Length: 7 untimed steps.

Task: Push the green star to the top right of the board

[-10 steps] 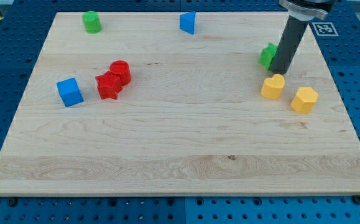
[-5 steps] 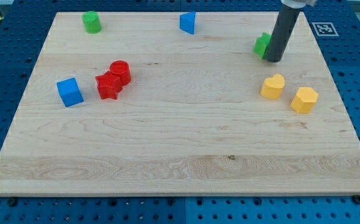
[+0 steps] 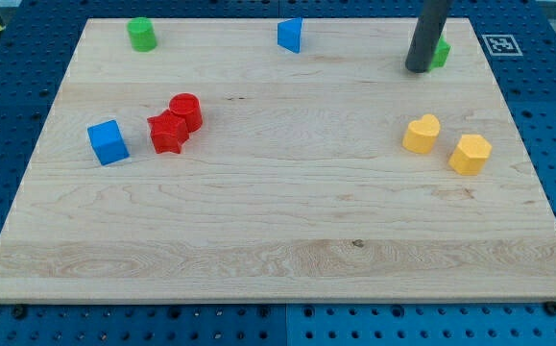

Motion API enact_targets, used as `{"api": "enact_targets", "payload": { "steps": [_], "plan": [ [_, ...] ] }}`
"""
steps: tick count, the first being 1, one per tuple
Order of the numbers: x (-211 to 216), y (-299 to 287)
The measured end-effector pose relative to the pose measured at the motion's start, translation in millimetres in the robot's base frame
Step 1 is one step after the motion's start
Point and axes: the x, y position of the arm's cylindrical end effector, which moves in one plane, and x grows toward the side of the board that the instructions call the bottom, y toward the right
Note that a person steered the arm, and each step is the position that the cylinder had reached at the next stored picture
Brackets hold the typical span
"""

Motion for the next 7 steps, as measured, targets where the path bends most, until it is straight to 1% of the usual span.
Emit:
{"api": "enact_targets", "payload": {
  "steps": [1,2,3,4,5,6,7],
  "plan": [
    [-19,7],
    [-15,23],
    [8,74],
    [-16,45],
    [-29,15],
    [-36,15],
    [-73,15]
  ]
}}
